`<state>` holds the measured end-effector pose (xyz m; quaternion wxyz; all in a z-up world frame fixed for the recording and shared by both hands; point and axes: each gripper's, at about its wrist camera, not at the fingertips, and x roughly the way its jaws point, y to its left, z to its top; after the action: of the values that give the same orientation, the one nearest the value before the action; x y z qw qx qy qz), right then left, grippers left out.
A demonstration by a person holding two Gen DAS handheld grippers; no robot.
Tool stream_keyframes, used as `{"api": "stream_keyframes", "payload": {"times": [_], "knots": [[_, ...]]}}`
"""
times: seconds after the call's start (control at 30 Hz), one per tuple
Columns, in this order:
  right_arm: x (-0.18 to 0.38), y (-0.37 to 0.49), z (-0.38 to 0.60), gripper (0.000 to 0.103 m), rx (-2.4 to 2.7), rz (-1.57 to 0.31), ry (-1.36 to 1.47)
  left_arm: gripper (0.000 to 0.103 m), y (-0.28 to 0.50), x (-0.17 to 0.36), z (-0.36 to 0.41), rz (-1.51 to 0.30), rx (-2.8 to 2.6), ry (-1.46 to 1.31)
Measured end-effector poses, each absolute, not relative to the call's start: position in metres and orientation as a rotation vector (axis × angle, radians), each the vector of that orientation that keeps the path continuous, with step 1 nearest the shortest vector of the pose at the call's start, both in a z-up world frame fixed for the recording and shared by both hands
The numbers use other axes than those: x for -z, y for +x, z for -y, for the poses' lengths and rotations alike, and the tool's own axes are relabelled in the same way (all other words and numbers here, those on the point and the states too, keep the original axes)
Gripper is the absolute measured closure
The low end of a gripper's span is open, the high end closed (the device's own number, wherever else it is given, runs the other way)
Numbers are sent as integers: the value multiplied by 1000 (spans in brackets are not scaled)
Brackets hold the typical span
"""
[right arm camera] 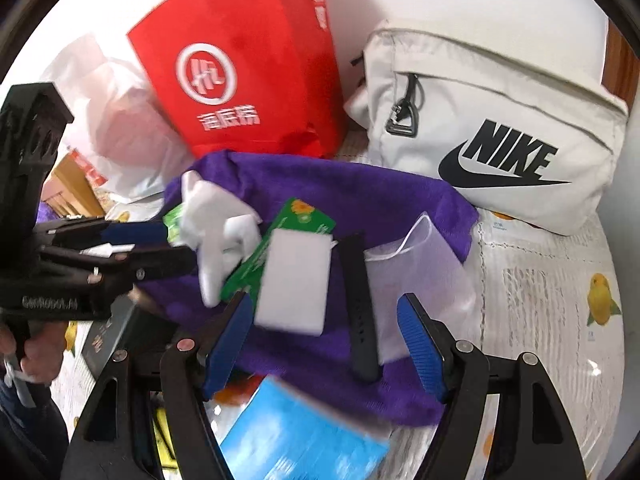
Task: Organize soft objects
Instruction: 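Grasp the white crumpled tissue with the right tool while the left tool grasps the yellow adidas pouch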
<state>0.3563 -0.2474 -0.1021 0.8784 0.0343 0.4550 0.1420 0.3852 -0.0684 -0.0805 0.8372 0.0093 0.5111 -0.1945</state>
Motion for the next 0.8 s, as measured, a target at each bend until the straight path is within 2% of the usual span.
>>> {"api": "stream_keyframes", "payload": {"times": [0.4, 0.8], "knots": [[71, 251, 211, 29, -344, -900, 47, 38, 285, 50, 20, -1008, 326, 42], [80, 155, 191, 31, -441, -893, 13, 38, 202, 76, -9, -1033, 311, 34]]}}
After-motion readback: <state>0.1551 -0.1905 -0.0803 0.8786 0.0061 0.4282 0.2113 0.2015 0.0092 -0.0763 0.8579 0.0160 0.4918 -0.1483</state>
